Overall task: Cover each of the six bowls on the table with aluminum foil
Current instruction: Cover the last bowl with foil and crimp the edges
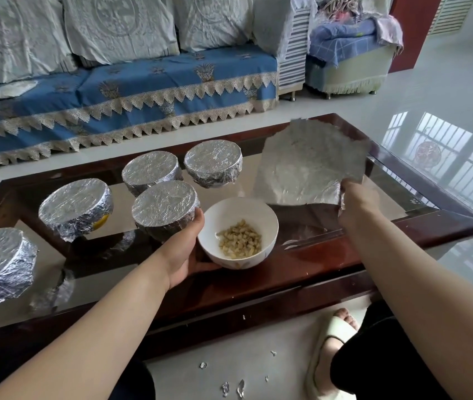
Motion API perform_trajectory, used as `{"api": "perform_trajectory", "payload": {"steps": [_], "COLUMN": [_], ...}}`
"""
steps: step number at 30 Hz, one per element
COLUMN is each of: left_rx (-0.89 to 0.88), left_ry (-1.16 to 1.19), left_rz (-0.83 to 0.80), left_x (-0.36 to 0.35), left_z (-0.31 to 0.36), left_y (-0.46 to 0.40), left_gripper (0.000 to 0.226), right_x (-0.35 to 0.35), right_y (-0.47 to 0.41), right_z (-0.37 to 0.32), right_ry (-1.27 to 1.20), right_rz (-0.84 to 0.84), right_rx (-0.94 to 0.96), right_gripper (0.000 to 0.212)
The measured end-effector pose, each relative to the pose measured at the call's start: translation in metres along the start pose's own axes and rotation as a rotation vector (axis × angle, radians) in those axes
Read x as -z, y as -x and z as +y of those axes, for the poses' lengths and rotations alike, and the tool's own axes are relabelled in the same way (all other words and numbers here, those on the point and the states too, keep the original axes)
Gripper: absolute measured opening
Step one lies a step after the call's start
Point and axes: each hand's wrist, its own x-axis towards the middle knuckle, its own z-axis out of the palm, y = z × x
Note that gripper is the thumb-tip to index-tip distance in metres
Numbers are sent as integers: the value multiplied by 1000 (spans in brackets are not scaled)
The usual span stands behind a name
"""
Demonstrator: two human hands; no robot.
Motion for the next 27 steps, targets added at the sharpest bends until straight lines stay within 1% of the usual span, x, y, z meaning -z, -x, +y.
{"api": "perform_trajectory", "payload": {"steps": [3,4,7,8,9,11,12,13,15,18,20,21,24,26,27], "left_rx": [-8,-8,-10,-7,-2,-1,4,-2,-39,-48,-63,-81,-163,-235,-270], "left_ry": [-2,5,17,26,40,70,88,115,135,146,72,33,-43,-112,-145], "left_rz": [-9,-12,-15,-16,-21,-42,-54,-59,-12,108,182,226,305,359,398], "left_x": [-1,-2,-7,-7,-8,-8,-8,-8,-6,0,-2,-2,-3,-5,-4], "left_z": [-1,-1,1,1,2,4,5,6,9,13,18,19,18,16,15], "left_y": [-1,-1,-1,-3,-3,-1,0,3,6,3,5,5,5,6,3], "left_gripper": [76,76,73,75,80,93,97,98,91,90,79,76,78,76,76], "right_x": [0,0,-4,-6,-8,-13,-16,-18,-19,-19,-19,-18,-16,-16,-16], "right_y": [-3,0,4,11,17,34,40,45,56,66,70,72,75,76,76], "right_z": [-8,-9,4,7,12,16,18,20,21,22,21,20,17,17,17], "right_ry": [-108,-119,-91,-36,47,216,290,360,515,748,796,808,879,910,918], "right_rz": [36,24,-84,-129,-177,-292,-341,-377,-435,-456,-448,-446,-455,-446,-439], "right_rx": [23,22,-5,-16,-10,44,76,112,204,340,375,375,409,431,429], "right_gripper": [24,22,4,15,19,14,14,14,10,16,20,19,7,10,17]}}
